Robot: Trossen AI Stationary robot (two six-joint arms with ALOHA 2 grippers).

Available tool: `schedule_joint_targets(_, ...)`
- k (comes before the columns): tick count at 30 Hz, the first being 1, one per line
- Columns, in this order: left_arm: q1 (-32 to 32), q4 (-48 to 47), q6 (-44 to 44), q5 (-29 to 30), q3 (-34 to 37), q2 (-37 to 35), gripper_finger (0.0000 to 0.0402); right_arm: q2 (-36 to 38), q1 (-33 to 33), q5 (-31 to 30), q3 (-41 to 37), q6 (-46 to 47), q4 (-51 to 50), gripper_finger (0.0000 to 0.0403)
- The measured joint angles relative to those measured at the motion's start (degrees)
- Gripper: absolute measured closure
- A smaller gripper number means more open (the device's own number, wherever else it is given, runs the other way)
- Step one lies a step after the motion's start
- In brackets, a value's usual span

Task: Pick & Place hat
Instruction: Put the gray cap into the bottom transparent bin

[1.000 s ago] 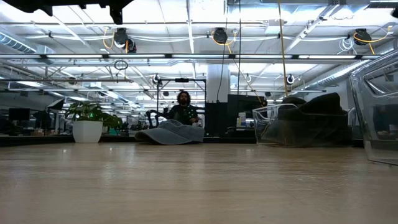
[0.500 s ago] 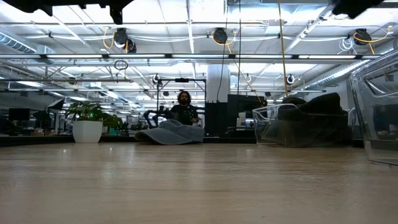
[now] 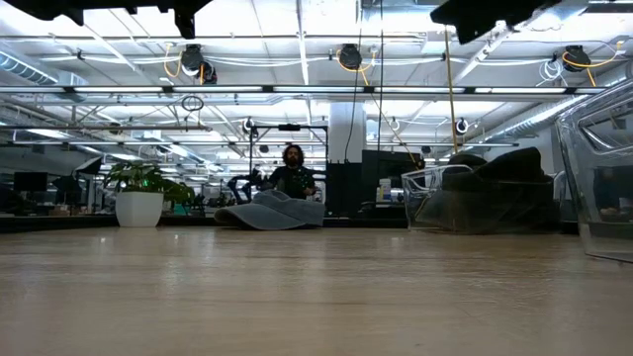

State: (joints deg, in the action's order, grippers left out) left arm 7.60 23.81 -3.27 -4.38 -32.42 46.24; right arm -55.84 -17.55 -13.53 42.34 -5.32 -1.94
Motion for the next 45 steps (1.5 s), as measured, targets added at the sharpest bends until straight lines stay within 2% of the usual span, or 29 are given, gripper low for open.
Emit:
schedule_joint_targets(5, 0.0, 0.0, 0.0, 0.0, 0.0, 0.0, 0.0334, 4.3, 9.4, 9.8, -4.7, -5.6, 5.4, 0.0403)
schedule_joint_targets(9, 0.0, 2.1, 0.0, 0.0, 0.0, 0.0, 0.0334, 8.1, 15.7, 15.8, -8.6, -6.4, 8.9, 0.0403)
schedule_joint_targets(16, -0.1, 3.0, -5.4, -0.1, 0.0, 0.0, 0.0334, 12.1, 20.3, 16.6, -16.5, -6.3, 15.0, 0.0403)
schedule_joint_targets(19, -0.1, 2.0, -0.7, 0.6, 0.0, 0.0, 0.0334, 12.5, 21.2, 16.6, -18.9, -5.9, 17.0, 0.0403)
schedule_joint_targets(20, -0.1, 0.1, 1.3, 2.2, 0.0, -0.1, 0.0334, 12.6, 21.4, 16.7, -19.4, -5.6, 17.2, 0.0403)
schedule_joint_targets(22, -0.1, -4.9, -1.4, 8.1, 0.0, 0.2, 0.0334, 12.6, 21.4, 16.6, -19.6, -5.1, 17.4, 0.0403)
schedule_joint_targets(26, 0.4, -16.2, -9.6, 24.8, -0.5, 3.9, 0.0331, 13.1, 21.3, 16.8, -19.6, -4.4, 18.2, 0.0403)
schedule_joint_targets(29, 2.8, -25.2, -14.8, 29.8, -3.8, 7.6, 0.0309, 13.8, 21.1, 16.8, -19.6, -4.4, 18.8, 0.0403)
schedule_joint_targets(32, 6.4, -34.6, -20.6, 27.9, -8.3, 12.0, 0.0276, 14.2, 21.1, 16.8, -19.6, -4.3, 19.8, 0.0403)
schedule_joint_targets(38, 14.9, -48.1, -24.2, 25.2, -21.7, 23.5, 0.0197, 14.3, 21.1, 16.8, -19.6, -3.7, 21.9, 0.0403)
schedule_joint_targets(43, 22.3, -56.8, -20.7, 13.3, -33.9, 35.8, 0.0158, 14.3, 21.1, 16.8, -19.6, -4.5, 23.7, 0.0403)
schedule_joint_targets(45, 24.3, -57.2, -17.0, 10.8, -38.2, 40.9, 0.0150, 14.3, 21.1, 16.8, -19.6, -4.8, 24.1, 0.0403)
